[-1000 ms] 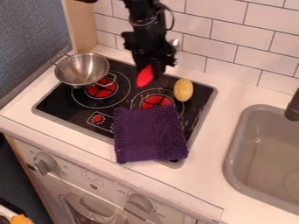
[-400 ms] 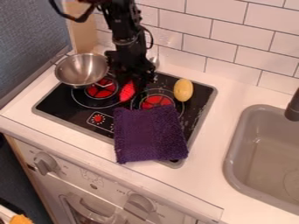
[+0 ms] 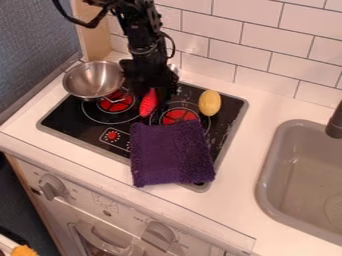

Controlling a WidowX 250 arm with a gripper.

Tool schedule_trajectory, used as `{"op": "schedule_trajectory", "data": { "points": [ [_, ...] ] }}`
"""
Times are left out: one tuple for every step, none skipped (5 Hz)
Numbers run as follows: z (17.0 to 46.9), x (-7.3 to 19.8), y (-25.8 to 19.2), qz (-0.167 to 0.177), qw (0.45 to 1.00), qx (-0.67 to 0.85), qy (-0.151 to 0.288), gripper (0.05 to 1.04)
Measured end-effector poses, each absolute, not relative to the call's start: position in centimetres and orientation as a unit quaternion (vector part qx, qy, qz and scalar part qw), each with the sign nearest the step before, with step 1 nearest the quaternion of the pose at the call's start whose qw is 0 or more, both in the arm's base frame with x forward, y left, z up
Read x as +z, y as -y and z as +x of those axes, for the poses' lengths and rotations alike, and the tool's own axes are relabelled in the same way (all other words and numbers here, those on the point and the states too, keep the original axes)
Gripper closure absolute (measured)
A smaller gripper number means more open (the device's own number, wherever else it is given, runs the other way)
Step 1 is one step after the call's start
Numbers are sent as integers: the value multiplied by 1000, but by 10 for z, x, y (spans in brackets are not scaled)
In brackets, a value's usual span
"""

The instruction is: Take the red and silver spoon to the center corner of the burner

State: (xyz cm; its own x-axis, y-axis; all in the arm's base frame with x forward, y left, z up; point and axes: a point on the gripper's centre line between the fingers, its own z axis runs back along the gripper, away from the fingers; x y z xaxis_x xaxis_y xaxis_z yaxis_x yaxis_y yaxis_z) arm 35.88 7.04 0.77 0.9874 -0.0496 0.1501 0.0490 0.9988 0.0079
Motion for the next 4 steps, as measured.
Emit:
{"op": "schedule_trajectory", "data": {
  "points": [
    [359, 8, -69, -2, 997, -18, 78, 89],
    [360, 10, -68, -5, 997, -21, 79, 85],
    [357, 20, -71, 10, 997, -22, 72, 84],
    [360, 56, -68, 37, 994, -23, 102, 84]
  ]
}}
